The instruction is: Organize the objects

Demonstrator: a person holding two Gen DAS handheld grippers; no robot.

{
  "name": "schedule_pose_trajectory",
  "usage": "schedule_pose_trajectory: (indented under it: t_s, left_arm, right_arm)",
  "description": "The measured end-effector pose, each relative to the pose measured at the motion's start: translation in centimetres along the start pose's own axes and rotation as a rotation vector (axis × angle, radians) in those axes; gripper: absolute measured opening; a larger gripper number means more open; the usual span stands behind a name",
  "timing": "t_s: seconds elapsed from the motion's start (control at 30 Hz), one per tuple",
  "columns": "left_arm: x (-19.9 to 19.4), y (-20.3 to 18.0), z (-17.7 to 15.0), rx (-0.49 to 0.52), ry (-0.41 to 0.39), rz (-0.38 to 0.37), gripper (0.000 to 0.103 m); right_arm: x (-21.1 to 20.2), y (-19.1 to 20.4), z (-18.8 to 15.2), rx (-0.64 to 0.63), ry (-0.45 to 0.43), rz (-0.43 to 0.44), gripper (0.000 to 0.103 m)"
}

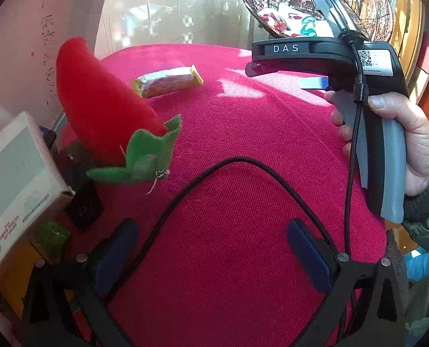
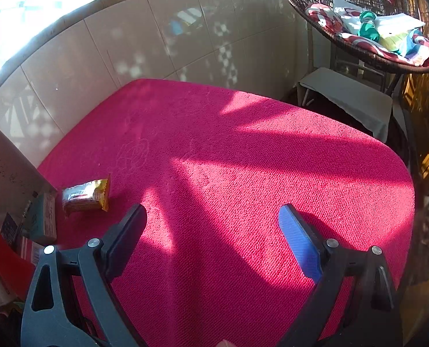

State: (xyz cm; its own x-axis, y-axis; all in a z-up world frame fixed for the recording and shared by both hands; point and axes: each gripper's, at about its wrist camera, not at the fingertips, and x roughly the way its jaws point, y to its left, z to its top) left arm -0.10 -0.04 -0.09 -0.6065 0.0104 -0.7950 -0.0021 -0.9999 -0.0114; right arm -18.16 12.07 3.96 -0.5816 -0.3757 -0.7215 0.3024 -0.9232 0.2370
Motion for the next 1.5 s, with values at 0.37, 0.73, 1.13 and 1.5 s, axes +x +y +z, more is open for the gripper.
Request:
schedule_pose_trajectory:
  t_s: [0.37,0.73,1.13,1.5]
  left_arm:
    - [0.05,-0.12,-0.01,-0.001,0.001,-0.001,0.103]
    - [-0.04,-0.24,-0.01,-0.001,0.000,-0.002,0.103]
    - [0.02,-0.33,0.01,-0.001,0.000,-0.003,0.103]
    - [0.02,-0.33,-0.01,-0.001,0.000,-0.003,0.103]
  right_arm:
    - [0.04,-0.12,-0.06,-0.001,0.000,-0.001,0.094]
    - [0.24,0.20,-0.24,-0.008,0.001,-0.013,0.094]
    - [0.48,0.31,-0.28,0.000,-0.003,-0.004,0.094]
    - [0.39,0.13,-0.24,0.005,-0.004,0.005,0.094]
